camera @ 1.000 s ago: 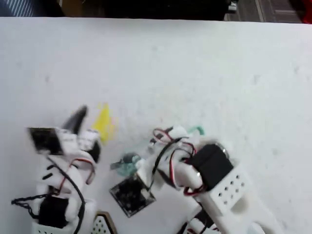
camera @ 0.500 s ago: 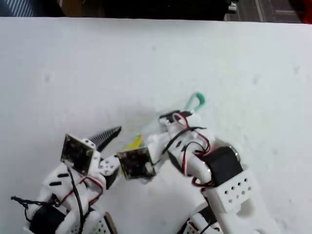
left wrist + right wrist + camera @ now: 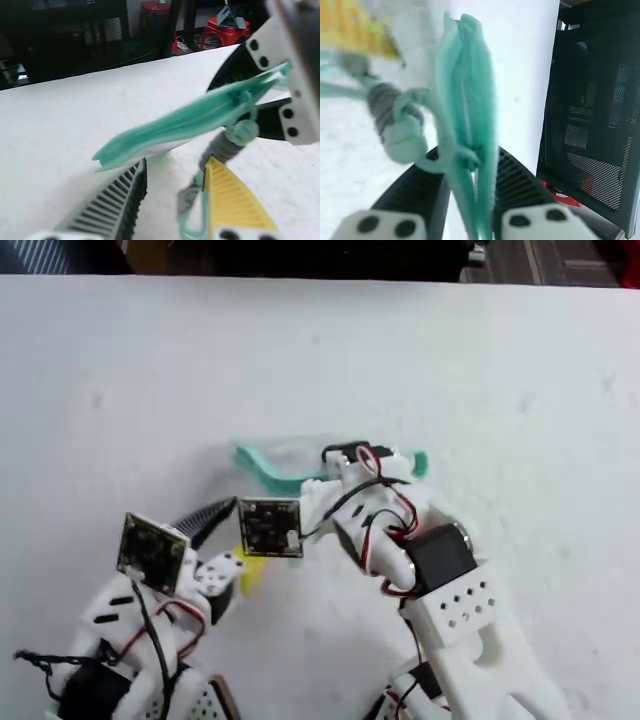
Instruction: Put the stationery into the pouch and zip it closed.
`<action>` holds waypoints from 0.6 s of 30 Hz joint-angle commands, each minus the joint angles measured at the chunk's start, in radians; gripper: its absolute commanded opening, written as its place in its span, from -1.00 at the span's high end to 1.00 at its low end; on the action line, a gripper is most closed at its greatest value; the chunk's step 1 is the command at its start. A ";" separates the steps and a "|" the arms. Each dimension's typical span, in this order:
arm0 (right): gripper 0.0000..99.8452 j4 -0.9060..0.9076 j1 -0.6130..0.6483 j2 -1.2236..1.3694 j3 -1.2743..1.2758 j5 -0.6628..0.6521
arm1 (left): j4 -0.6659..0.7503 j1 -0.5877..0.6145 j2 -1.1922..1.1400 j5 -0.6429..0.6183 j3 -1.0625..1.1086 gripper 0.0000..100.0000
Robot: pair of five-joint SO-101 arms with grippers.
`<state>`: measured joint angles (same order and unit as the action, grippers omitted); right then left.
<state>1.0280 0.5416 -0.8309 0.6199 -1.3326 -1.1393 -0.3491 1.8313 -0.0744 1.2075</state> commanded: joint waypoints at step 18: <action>0.97 0.186 -0.005 -0.018 -0.236 0.002 | 0.018 0.137 -0.002 0.147 -0.023 0.42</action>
<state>1.2106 0.5416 -0.8293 0.4480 -1.3295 -1.1393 -0.2186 1.8313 0.0652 1.2075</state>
